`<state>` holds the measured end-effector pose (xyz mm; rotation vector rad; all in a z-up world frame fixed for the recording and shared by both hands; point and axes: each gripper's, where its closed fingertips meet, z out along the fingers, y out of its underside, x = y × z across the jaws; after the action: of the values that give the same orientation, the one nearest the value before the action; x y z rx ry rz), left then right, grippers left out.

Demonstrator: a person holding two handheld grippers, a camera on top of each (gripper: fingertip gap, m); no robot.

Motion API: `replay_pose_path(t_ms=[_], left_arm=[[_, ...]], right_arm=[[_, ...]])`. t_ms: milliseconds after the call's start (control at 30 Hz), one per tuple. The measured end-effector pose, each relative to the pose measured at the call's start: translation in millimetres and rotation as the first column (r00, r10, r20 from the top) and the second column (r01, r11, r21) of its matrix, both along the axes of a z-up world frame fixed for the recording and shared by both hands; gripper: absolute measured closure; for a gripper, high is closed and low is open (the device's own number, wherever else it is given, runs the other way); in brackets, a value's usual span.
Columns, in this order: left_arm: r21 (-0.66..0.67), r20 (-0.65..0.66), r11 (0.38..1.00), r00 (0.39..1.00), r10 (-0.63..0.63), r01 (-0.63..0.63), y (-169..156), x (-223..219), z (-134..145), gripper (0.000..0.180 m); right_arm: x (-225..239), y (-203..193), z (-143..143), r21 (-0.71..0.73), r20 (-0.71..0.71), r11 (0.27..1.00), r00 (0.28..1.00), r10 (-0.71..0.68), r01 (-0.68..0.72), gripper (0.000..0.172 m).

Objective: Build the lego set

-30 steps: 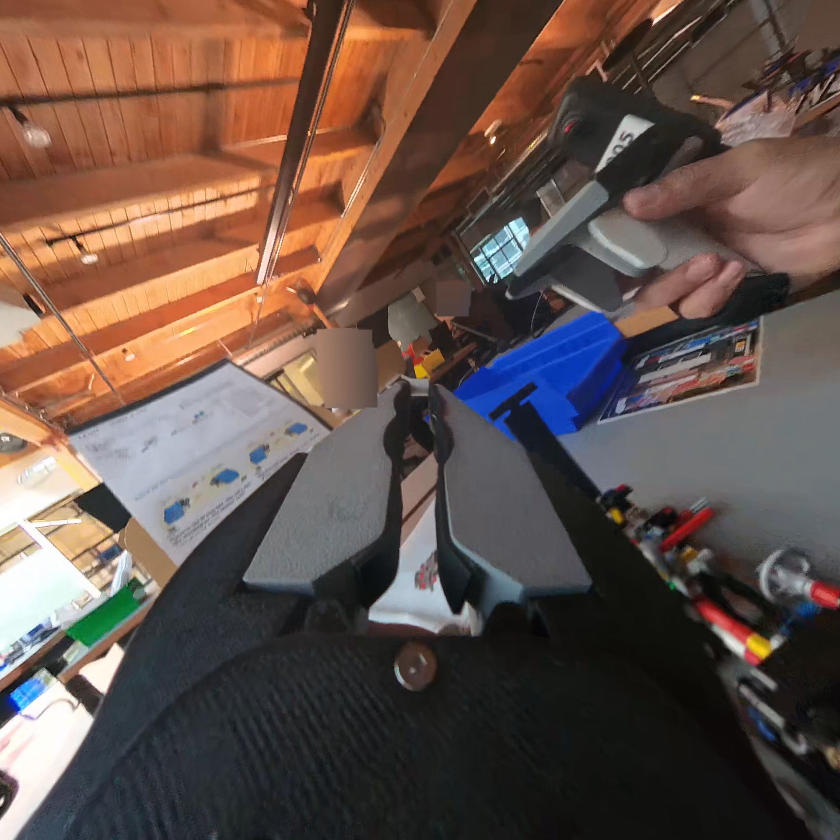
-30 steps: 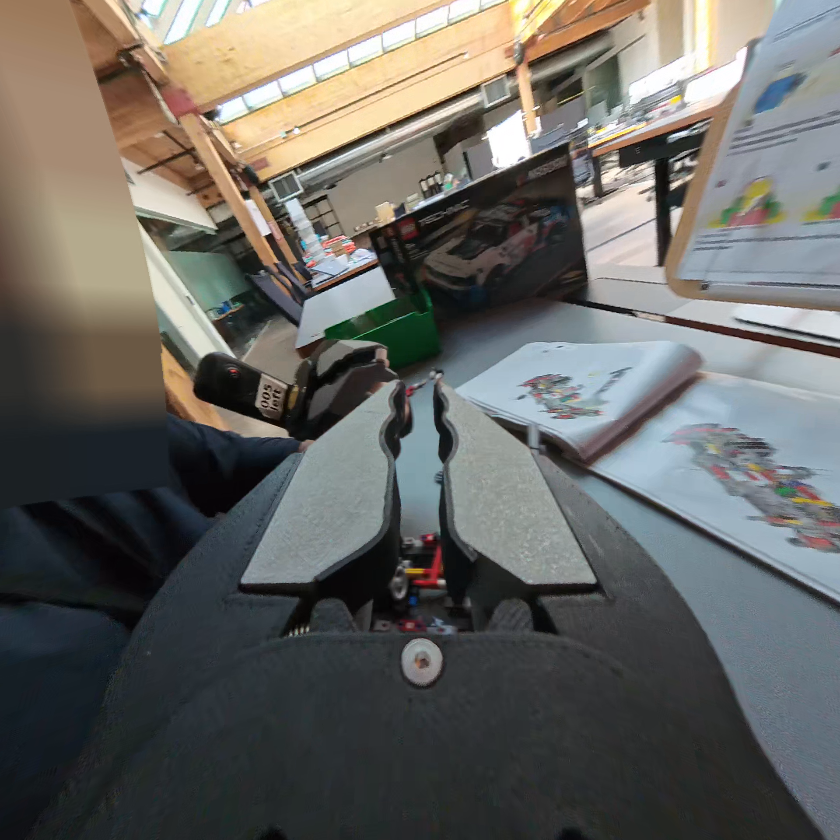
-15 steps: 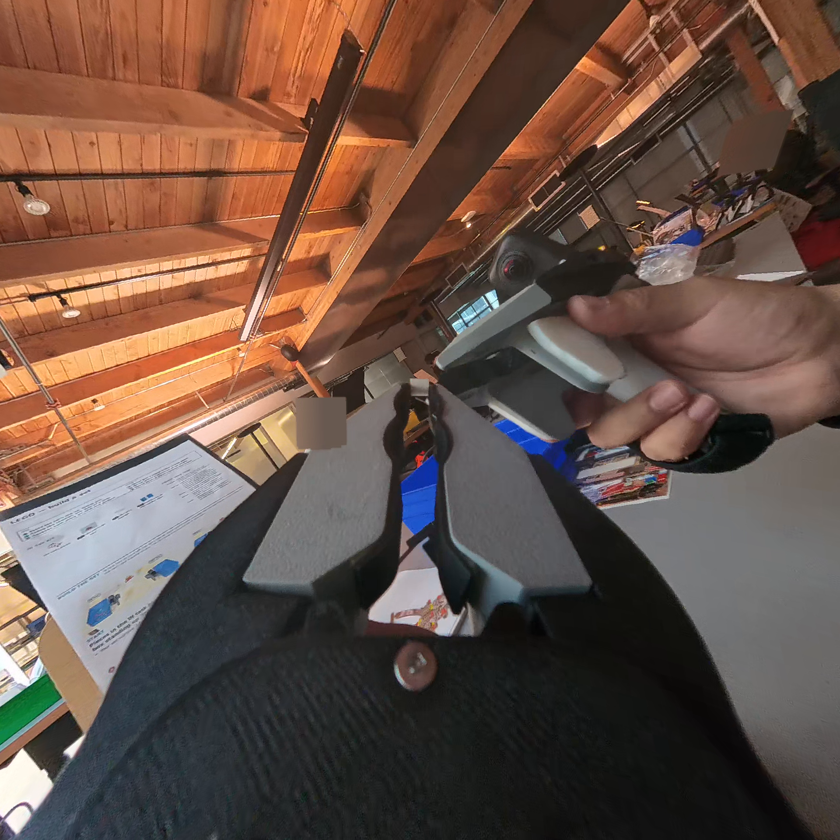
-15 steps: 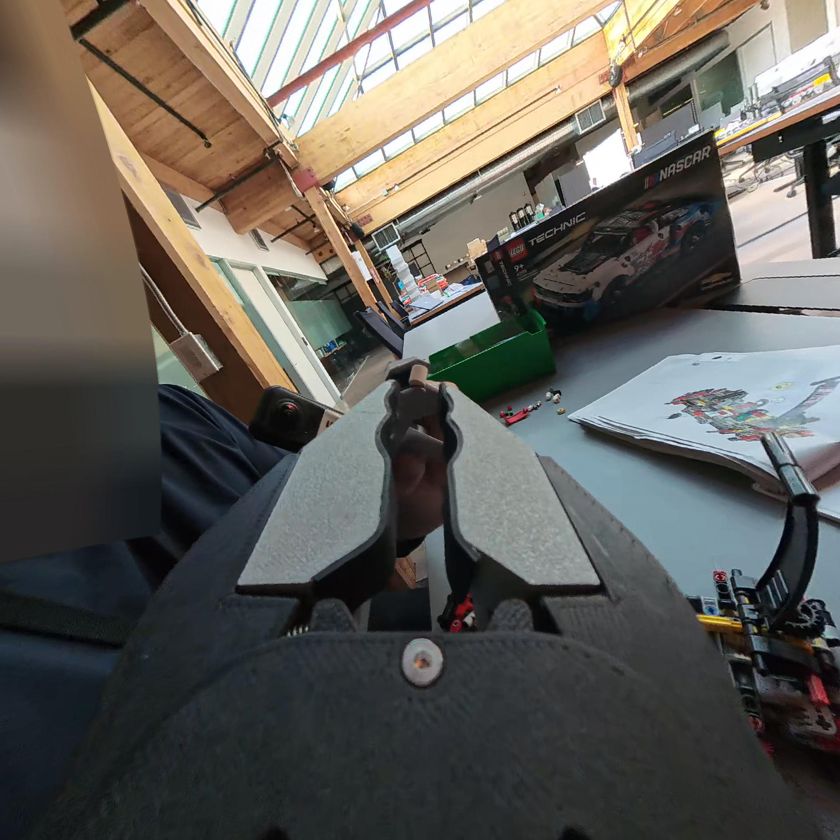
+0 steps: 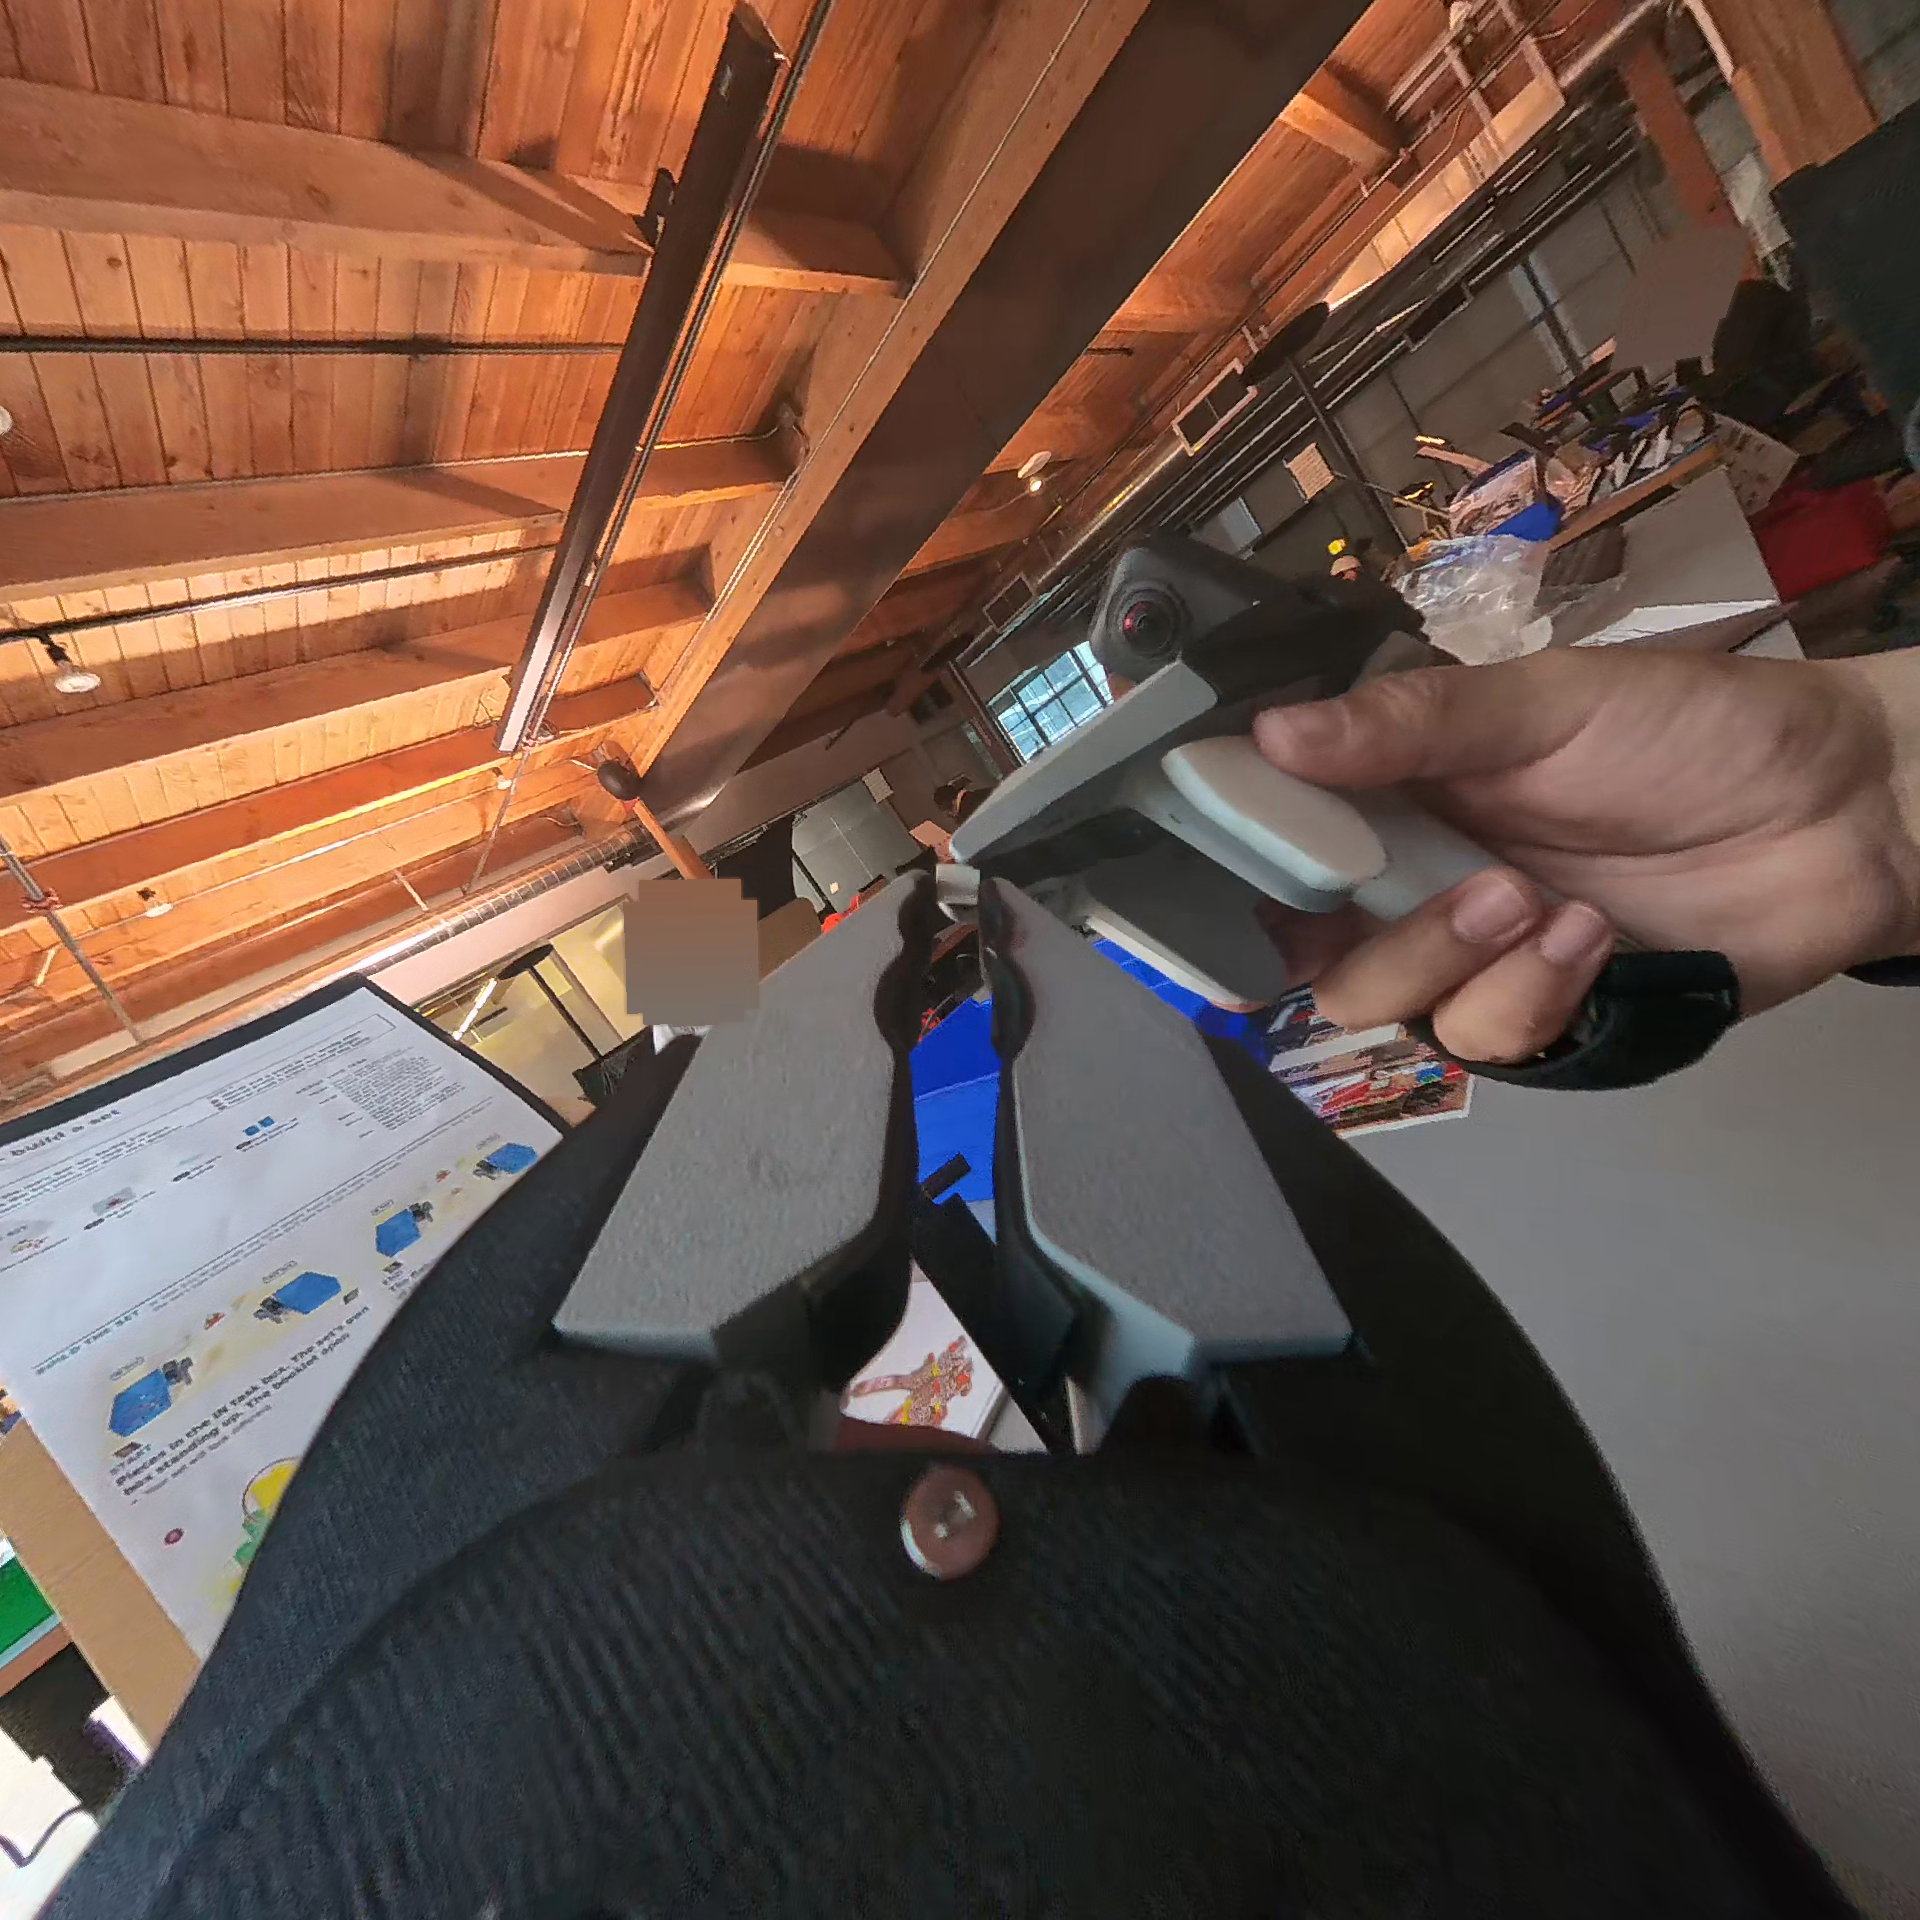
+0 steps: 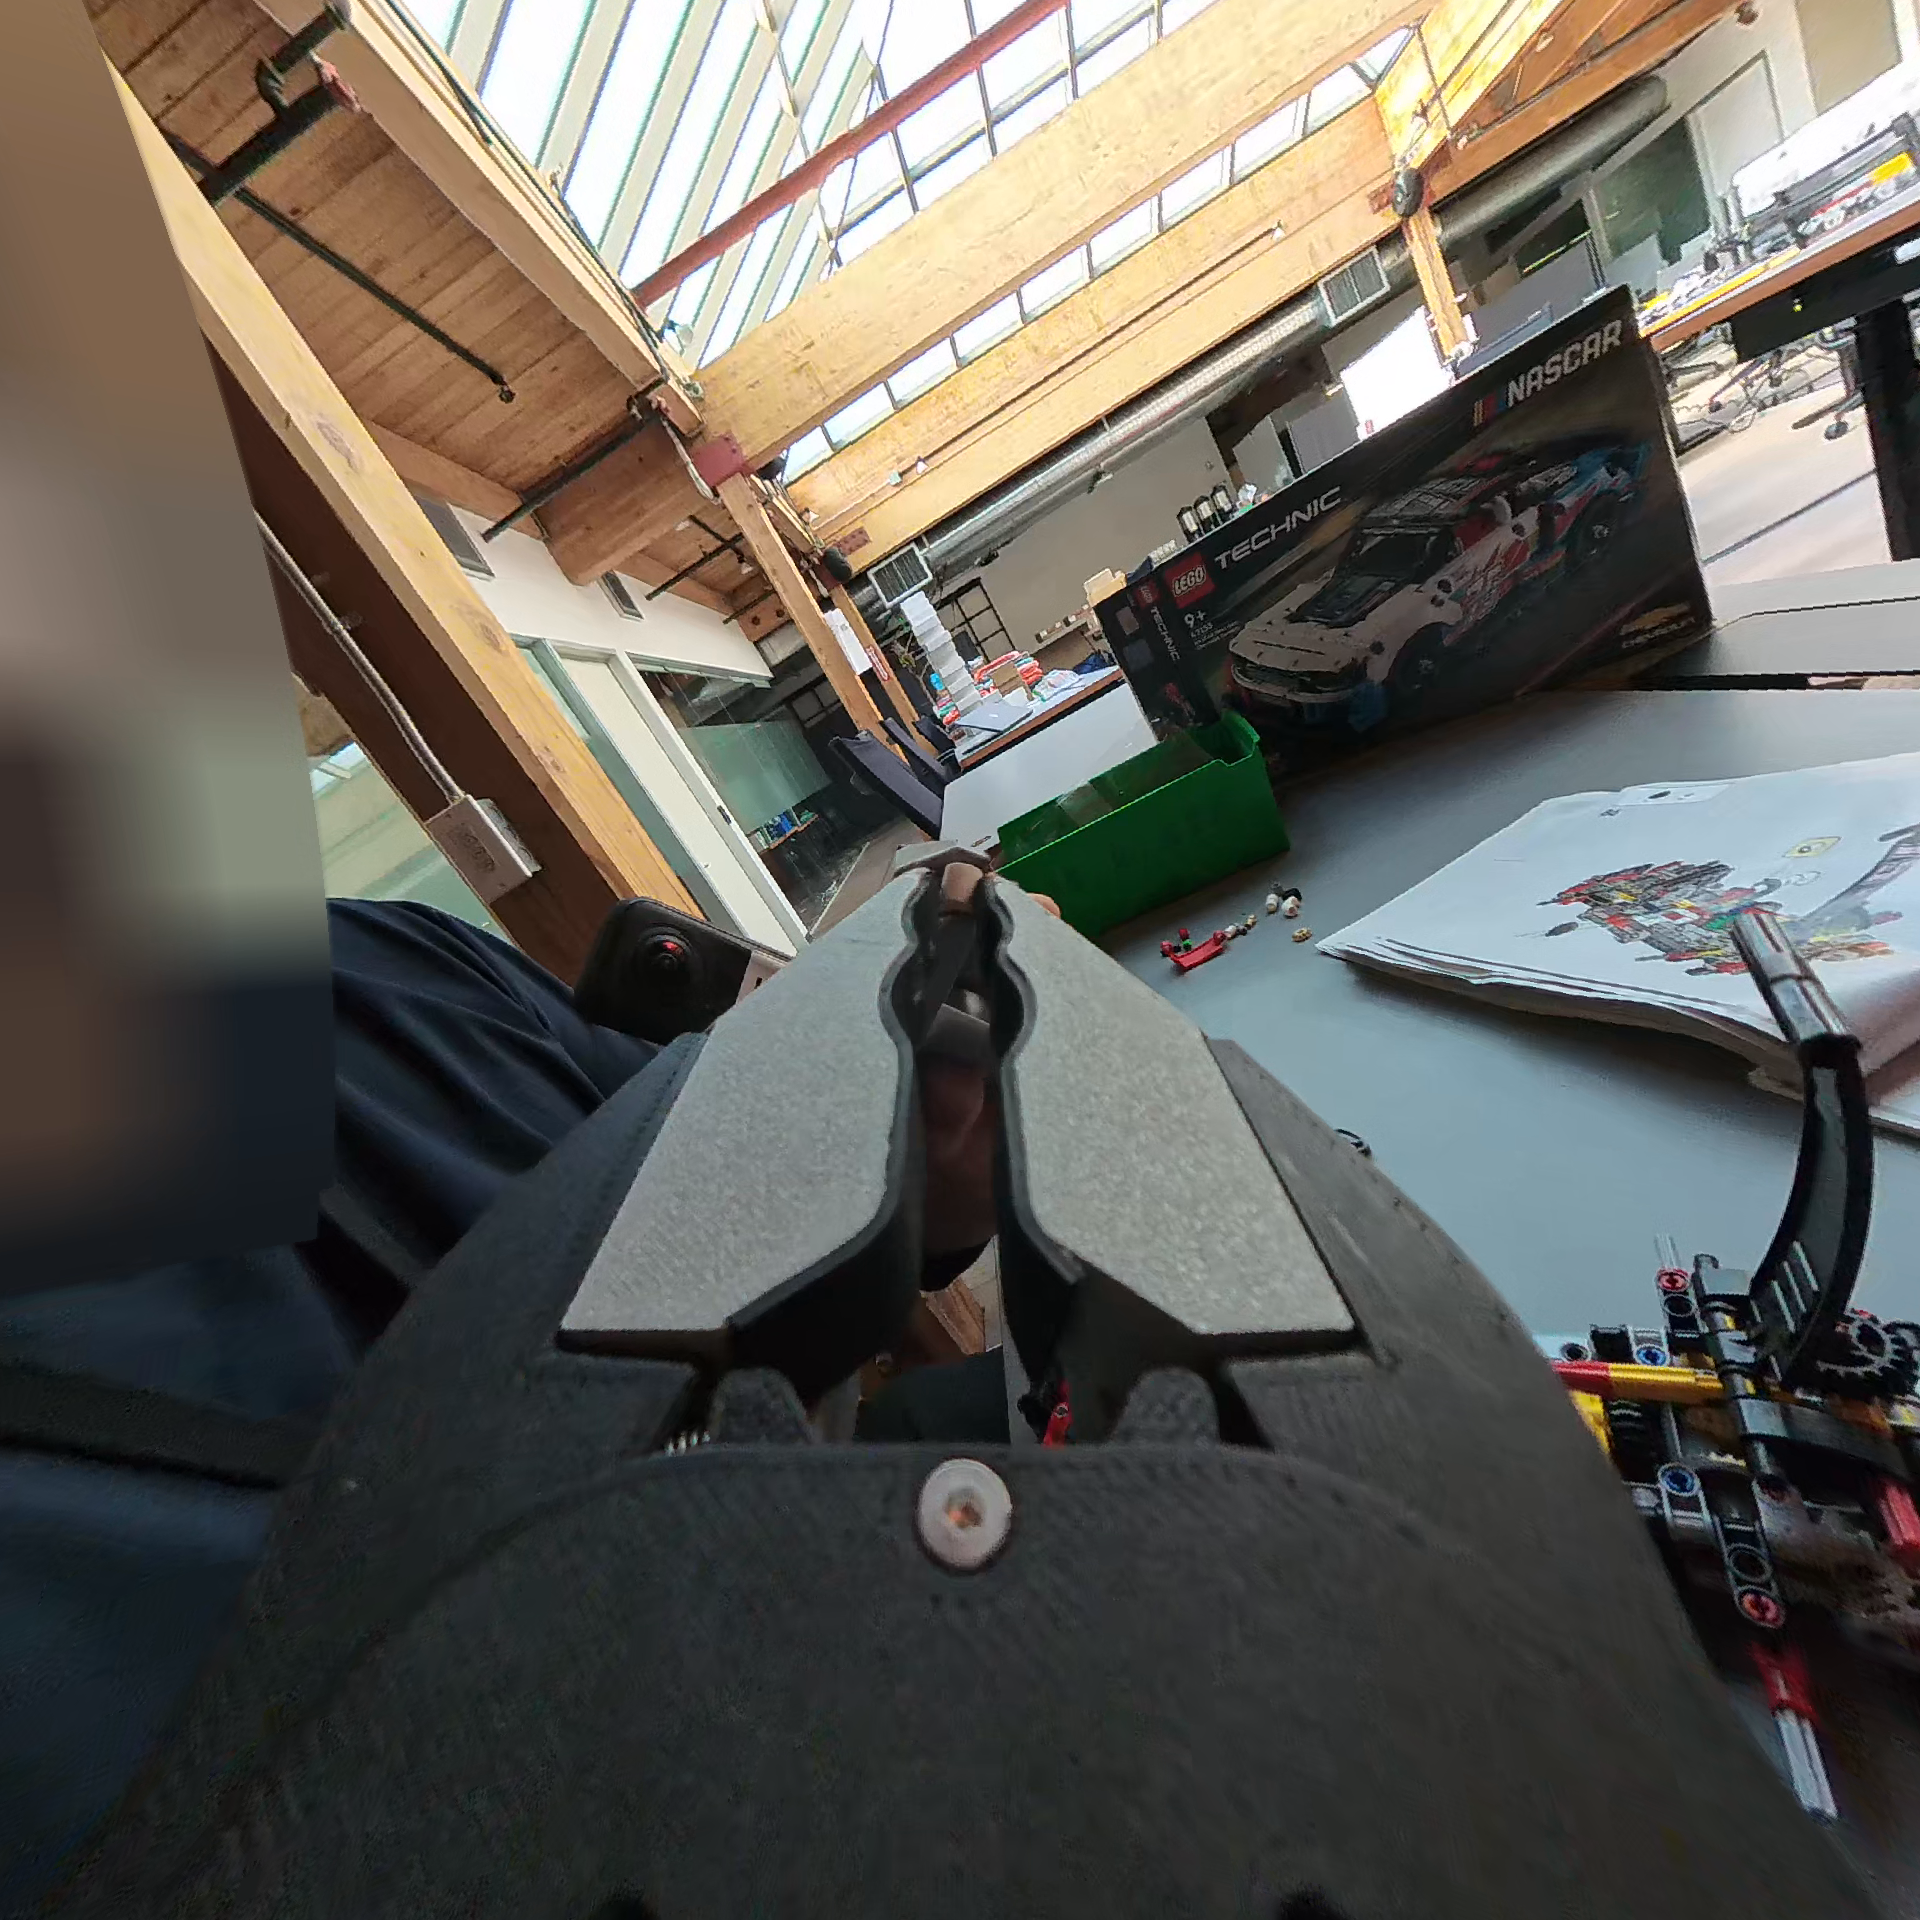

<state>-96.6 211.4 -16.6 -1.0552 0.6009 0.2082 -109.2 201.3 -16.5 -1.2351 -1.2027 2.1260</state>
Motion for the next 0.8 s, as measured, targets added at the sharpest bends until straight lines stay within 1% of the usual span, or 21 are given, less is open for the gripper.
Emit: replay_pose_path(t_ms=[100,167,333,467,567,633,700,800], left_arm=[[-0.004,-0.004,1.0,1.0,0.022,-0.022,2.7,-1.4,-3.3,0.176],[-0.007,-0.009,1.0,1.0,0.022,-0.022,3.4,-2.3,-5.1,0.176],[0.003,-0.043,0.999,0.998,0.053,-0.053,5.2,-4.3,-9.2,0.176],[0.0,-0.064,0.998,0.996,0.066,-0.066,6.9,-6.2,-14.9,0.176],[-0.03,-0.07,0.998,0.996,0.06,-0.062,9.0,-7.0,-21.4,0.176],[-0.067,-0.066,0.996,0.997,0.05,-0.055,11.8,-8.3,-27.1,0.176],[-0.124,-0.057,0.992,0.998,0.015,-0.022,14.2,-8.8,-34.6,0.173],[-0.278,-0.029,0.959,0.997,-0.067,0.057,17.7,-13.7,-51.1,0.16]], right_arm=[[-1.1,3.0,-3.0,-0.014,0.003,1.0,1.0,-0.017,0.017,0.168],[-1.1,3.1,-4.4,-0.029,0.004,1.0,1.0,-0.004,0.004,0.165],[-3.4,5.7,-8.9,-0.066,0.019,0.998,1.0,0.019,-0.017,0.167],[-5.2,7.3,-14.5,-0.054,0.031,0.998,0.999,0.027,-0.026,0.167],[-5.9,9.4,-21.2,-0.01,0.059,1.0,0.998,0.022,-0.021,0.168],[-7.3,12.3,-27.0,0.031,0.083,0.999,0.997,0.004,-0.007,0.168],[-8.2,16.5,-33.8,0.075,0.114,0.997,0.993,-0.011,0.003,0.168],[-7.8,26.4,-49.6,0.155,0.192,0.988,0.981,-0.041,0.011,0.168]])
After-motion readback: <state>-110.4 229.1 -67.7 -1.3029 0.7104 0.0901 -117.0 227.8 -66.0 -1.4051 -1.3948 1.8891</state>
